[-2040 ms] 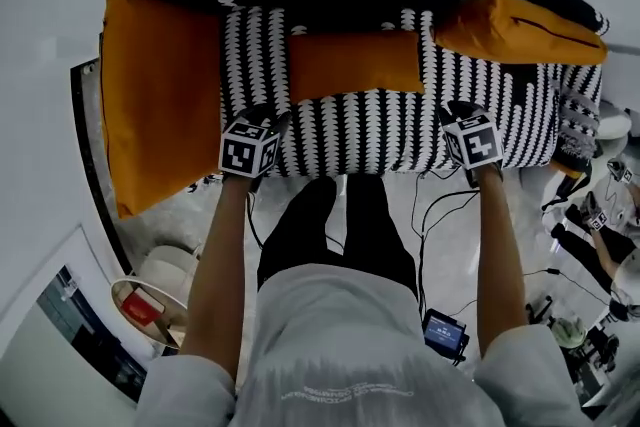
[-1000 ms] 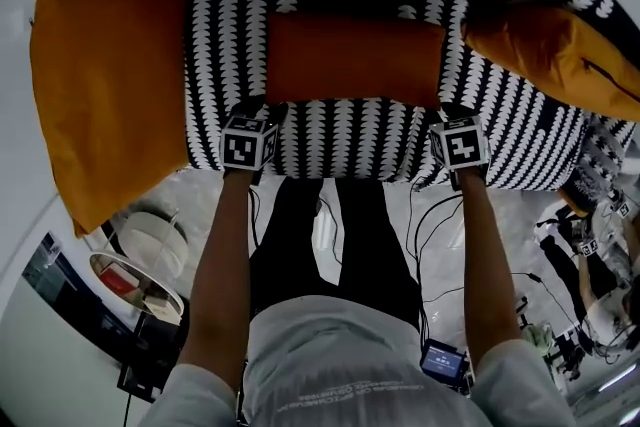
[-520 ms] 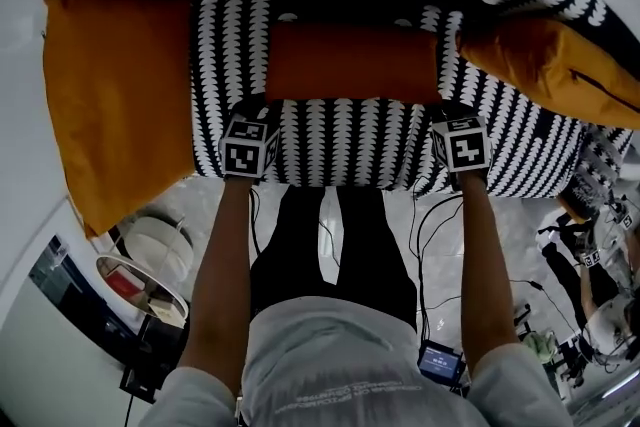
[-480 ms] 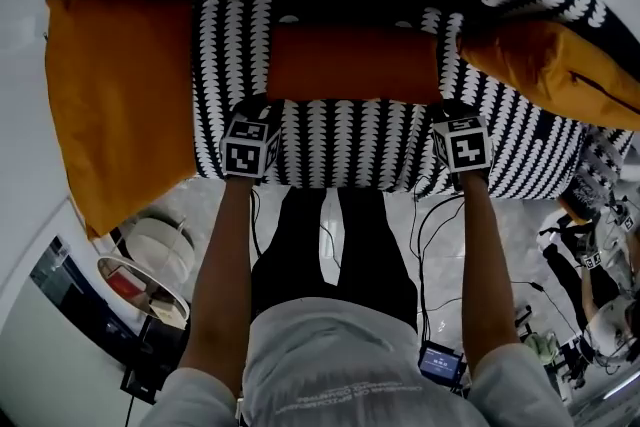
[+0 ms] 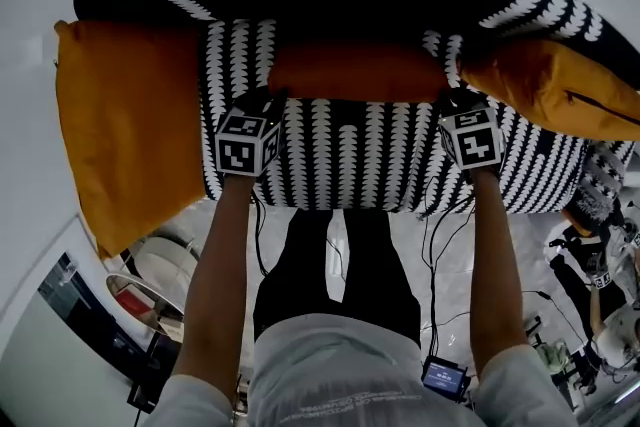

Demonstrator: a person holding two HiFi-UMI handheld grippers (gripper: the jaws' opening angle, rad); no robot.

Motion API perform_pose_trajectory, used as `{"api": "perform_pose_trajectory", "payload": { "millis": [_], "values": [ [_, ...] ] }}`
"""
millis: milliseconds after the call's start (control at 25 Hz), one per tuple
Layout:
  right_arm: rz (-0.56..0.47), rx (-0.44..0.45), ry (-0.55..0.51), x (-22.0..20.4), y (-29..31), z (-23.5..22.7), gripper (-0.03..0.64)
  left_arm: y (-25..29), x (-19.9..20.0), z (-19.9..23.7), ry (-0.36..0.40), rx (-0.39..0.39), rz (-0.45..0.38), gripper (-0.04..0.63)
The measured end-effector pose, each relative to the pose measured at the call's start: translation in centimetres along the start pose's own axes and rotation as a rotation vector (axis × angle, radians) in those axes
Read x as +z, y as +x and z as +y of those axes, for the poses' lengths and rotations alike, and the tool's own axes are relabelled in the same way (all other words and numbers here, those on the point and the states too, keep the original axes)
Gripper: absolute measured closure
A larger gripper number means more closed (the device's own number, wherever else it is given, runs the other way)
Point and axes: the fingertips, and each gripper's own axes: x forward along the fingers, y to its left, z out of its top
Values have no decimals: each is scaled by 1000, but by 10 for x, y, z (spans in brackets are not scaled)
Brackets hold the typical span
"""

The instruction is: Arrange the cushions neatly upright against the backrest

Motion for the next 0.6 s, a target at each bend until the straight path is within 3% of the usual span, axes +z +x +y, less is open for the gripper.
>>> {"api": "perform_pose_trajectory", "payload": {
  "millis": [400,600],
  "values": [
    [-86,-23,-9,66,7,-31,591,16,63,24,0,41,-63,520],
    [-121,-42,86,77,34,-39,591,39,74,44,-125,99,-67,515]
  ]
}}
